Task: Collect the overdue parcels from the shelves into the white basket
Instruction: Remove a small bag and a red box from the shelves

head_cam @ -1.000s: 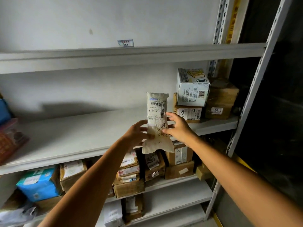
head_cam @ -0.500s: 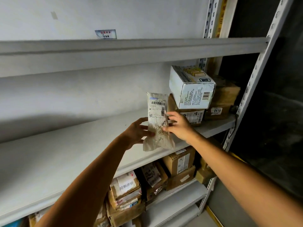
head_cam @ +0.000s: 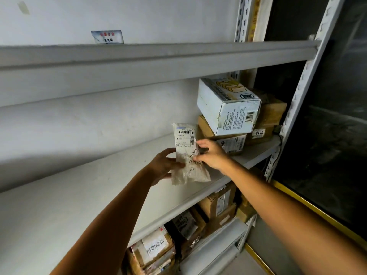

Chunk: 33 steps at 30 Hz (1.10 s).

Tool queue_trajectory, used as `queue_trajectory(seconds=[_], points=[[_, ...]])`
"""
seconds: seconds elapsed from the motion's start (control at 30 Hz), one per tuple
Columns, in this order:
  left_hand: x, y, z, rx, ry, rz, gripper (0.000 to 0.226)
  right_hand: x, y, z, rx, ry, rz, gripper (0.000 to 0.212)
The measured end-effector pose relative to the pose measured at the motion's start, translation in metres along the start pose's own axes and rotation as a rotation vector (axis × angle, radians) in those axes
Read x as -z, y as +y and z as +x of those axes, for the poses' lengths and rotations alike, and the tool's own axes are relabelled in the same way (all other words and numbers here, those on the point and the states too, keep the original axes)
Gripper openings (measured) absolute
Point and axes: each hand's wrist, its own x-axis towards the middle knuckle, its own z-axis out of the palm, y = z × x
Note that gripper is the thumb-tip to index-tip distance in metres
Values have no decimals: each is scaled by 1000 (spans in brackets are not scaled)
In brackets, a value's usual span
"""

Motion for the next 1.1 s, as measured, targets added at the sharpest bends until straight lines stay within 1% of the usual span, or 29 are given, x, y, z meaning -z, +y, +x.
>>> queue_trajectory(seconds=[0.1, 0.23, 0.3, 0.37, 0.43, 0.6, 0.67, 0.73, 0.87, 1.0, 1.1], points=[[2, -1, 3, 21, -17, -14, 57, -1, 2, 5, -21, -4, -17, 64], [6, 4, 5, 82, -28, 38, 54, 1, 0, 5, -43, -51, -28, 55], [8, 8, 6, 108, -17, 111, 54, 4, -2, 6, -48, -84, -75, 57], [10, 12, 8, 127, 37, 198, 54, 8, -6, 6, -54, -114, -152, 61], [14, 16, 9, 124, 118, 361, 52, 15, -10, 4, -58, -120, -243, 58], [24, 31, -16, 31, 249, 953, 48, 29, -24, -5, 17, -165, -453, 32], [27, 34, -34, 33, 296, 1069, 48, 32, -31, -12, 72, -199, -549, 26], [28, 35, -53, 60, 343, 1116, 49, 32, -41, -21, 131, -243, -617, 29], [21, 31, -109, 140, 469, 1196, 49, 22, -57, -43, 249, -327, -665, 40], [16, 21, -180, 242, 618, 1220, 47, 0, -77, -70, 366, -406, -611, 58], [14, 14, -242, 356, 727, 1247, 47, -22, -92, -94, 461, -479, -598, 58]])
